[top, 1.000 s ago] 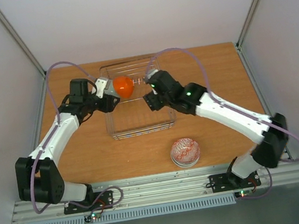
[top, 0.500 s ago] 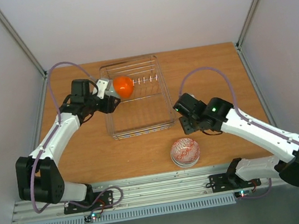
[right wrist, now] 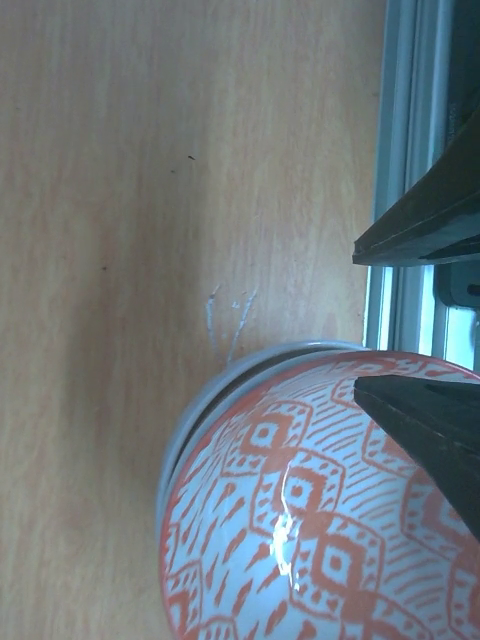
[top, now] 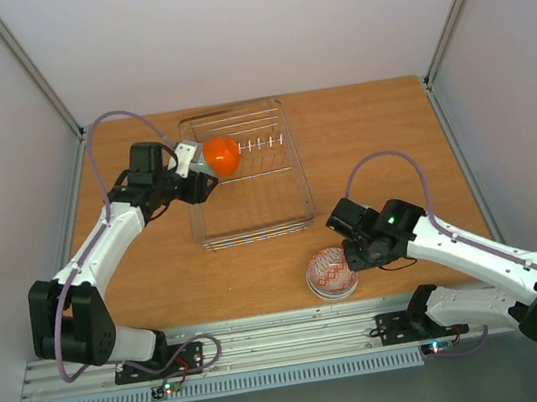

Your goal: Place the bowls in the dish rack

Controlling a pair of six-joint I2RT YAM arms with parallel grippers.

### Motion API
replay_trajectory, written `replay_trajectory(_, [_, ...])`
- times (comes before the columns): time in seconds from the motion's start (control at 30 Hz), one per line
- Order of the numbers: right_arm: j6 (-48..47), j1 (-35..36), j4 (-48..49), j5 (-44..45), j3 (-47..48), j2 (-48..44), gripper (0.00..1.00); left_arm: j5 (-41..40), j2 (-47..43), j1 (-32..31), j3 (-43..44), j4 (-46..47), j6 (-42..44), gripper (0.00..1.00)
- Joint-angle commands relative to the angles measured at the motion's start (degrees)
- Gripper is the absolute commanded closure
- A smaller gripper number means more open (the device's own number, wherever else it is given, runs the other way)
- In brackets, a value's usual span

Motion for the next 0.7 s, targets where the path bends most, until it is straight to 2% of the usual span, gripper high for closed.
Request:
replay_trajectory(0.0, [2.83, 0.57, 2.34, -2.25, -2.38, -0.29, 0.68, 0.57, 0.8, -0.17, 0.4, 0.75, -0.34, 0.38])
replay_trajectory(0.2, [3.49, 1.18, 4.57, -2.62, -3.88, 0.59, 0.71, 0.41, 0.83, -0.21, 0.31, 0.76, -0.17, 0.38])
replay_trajectory(0.43, [3.84, 1.92, 5.57, -3.19, -4.39, 1.21, 0.81, 0.12, 0.83, -0.21, 0.29, 0.77, -0.04, 0.38])
replay_trajectory(0.67, [4.0, 2.44, 5.14, -2.88, -3.94, 1.24, 0.99, 0.03, 0.67, -0.19, 0.23, 0.77, -0.08, 0.38])
